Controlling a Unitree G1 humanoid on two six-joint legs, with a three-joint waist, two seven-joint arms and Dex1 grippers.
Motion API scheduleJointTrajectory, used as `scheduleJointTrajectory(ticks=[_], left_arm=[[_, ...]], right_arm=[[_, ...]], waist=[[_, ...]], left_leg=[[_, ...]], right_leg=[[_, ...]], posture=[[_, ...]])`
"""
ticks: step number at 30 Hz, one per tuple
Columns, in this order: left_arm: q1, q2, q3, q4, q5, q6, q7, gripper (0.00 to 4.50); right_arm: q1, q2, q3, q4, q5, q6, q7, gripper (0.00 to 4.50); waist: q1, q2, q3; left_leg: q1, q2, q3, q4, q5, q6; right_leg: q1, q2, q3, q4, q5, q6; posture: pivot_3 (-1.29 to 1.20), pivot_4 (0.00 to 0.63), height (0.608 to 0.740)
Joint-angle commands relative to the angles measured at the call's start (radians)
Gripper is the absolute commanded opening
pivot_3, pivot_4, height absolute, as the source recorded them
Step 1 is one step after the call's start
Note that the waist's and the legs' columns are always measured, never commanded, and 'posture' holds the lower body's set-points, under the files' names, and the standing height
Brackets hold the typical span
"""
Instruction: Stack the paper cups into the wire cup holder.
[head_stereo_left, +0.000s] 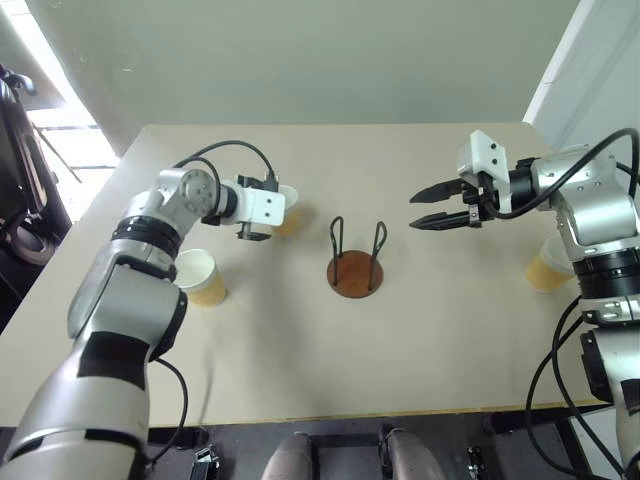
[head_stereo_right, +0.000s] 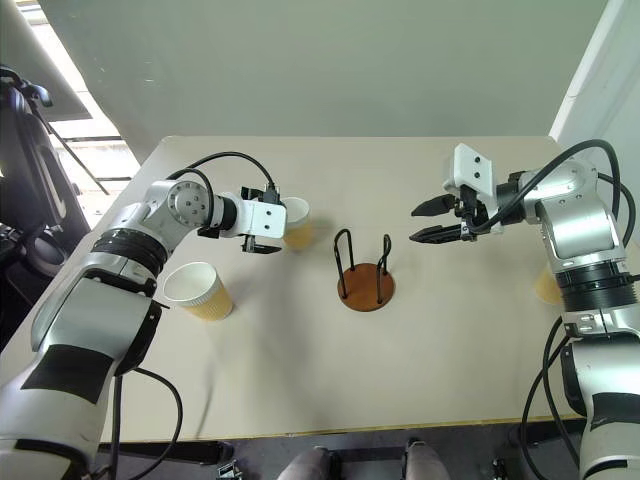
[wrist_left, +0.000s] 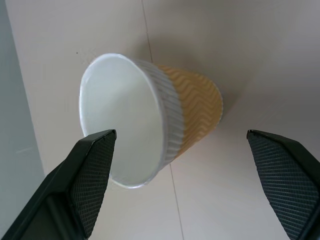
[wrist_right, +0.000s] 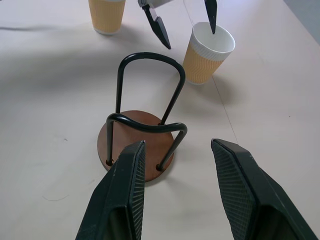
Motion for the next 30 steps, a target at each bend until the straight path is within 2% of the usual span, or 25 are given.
scheduleJointTrajectory(ticks=[1, 8, 10, 12, 22, 30], left_arm=[[-0.006, 0.002, -0.007, 0.002, 0.019, 0.004, 0.037, 4.50], [0.004, -0.012, -0.014, 0.011, 0.030, 0.012, 0.064, 4.50], [0.012, -0.019, -0.018, 0.016, 0.033, 0.018, 0.071, 4.11], [0.018, -0.028, -0.019, 0.019, 0.037, 0.019, 0.081, 3.59], [-0.015, -0.028, -0.016, 0.017, 0.031, -0.011, 0.047, 0.02], [-0.078, -0.006, 0.020, 0.005, -0.026, -0.067, -0.139, 0.02]], right_arm=[[-0.015, -0.015, -0.030, -0.048, 0.020, 0.001, -0.004, 2.06], [-0.006, -0.015, -0.034, -0.058, 0.023, 0.005, -0.011, 2.06], [-0.004, -0.015, -0.034, -0.060, 0.023, 0.004, -0.013, 2.10], [-0.004, -0.015, -0.034, -0.061, 0.025, 0.004, -0.015, 2.10], [0.007, -0.038, -0.036, -0.061, 0.028, 0.001, -0.014, 2.10], [-0.001, -0.069, -0.039, -0.055, 0.043, -0.012, 0.027, 2.10]], waist=[[0.000, 0.000, 0.000], [0.000, 0.000, 0.000], [0.000, 0.000, 0.000], [0.000, 0.000, 0.000], [0.001, 0.000, 0.000], [0.001, 0.000, 0.000]], left_leg=[[0.000, 0.000, 0.000, 0.000, 0.000, 0.000], [0.000, 0.000, 0.000, 0.001, 0.000, 0.000], [0.000, 0.000, 0.000, 0.001, 0.000, 0.000], [0.000, 0.000, 0.000, 0.001, 0.000, 0.000], [0.000, 0.000, 0.000, 0.002, 0.001, 0.000], [0.000, 0.000, 0.000, 0.003, 0.001, 0.000]], right_leg=[[0.000, 0.000, 0.000, 0.000, 0.000, 0.000], [0.000, 0.000, 0.000, 0.001, 0.000, 0.000], [0.000, 0.000, 0.000, 0.001, 0.000, 0.000], [0.000, 0.000, 0.000, 0.001, 0.000, 0.000], [0.001, 0.000, 0.000, 0.002, 0.000, 0.000], [0.001, 0.000, 0.000, 0.002, 0.000, 0.000]], posture=[[0.00, 0.150, 0.740], [0.00, 0.150, 0.740], [0.00, 0.150, 0.740], [0.00, 0.150, 0.740], [0.00, 0.150, 0.740], [0.00, 0.150, 0.740]])
